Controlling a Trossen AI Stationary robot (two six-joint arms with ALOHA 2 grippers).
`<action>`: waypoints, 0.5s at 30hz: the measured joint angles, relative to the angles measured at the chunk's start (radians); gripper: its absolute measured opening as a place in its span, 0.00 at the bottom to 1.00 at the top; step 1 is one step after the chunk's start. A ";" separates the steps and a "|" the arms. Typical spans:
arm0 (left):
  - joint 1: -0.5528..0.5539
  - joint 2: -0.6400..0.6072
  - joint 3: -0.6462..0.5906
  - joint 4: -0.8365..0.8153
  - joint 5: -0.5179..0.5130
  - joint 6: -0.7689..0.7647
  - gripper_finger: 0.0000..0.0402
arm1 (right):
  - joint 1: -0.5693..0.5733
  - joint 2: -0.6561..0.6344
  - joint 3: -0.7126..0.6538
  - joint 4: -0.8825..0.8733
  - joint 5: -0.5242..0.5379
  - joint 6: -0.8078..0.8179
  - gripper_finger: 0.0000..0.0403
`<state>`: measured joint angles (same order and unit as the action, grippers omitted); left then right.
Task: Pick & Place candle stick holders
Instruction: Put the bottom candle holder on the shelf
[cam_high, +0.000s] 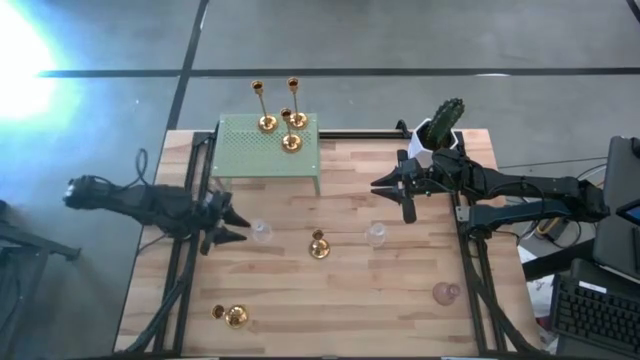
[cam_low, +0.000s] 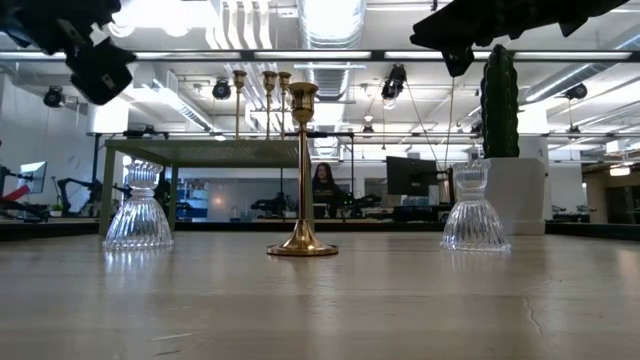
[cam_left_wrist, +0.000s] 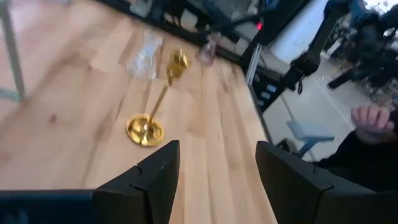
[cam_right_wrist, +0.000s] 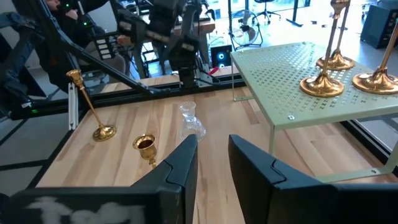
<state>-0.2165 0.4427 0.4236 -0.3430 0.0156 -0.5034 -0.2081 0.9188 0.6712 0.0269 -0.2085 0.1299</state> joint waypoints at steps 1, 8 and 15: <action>-0.026 0.008 -0.018 0.029 -0.015 -0.004 0.54 | 0.000 0.000 0.000 0.000 0.000 0.000 0.20; -0.181 0.031 -0.097 0.124 -0.083 -0.090 0.54 | 0.000 0.000 0.000 0.000 0.000 0.000 0.17; -0.301 0.028 -0.165 0.125 -0.078 -0.186 0.54 | 0.000 0.000 0.000 0.000 0.000 0.000 0.16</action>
<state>-0.5177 0.4710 0.2587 -0.2176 -0.0625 -0.6898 -0.2079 0.9188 0.6712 0.0269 -0.2085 0.1299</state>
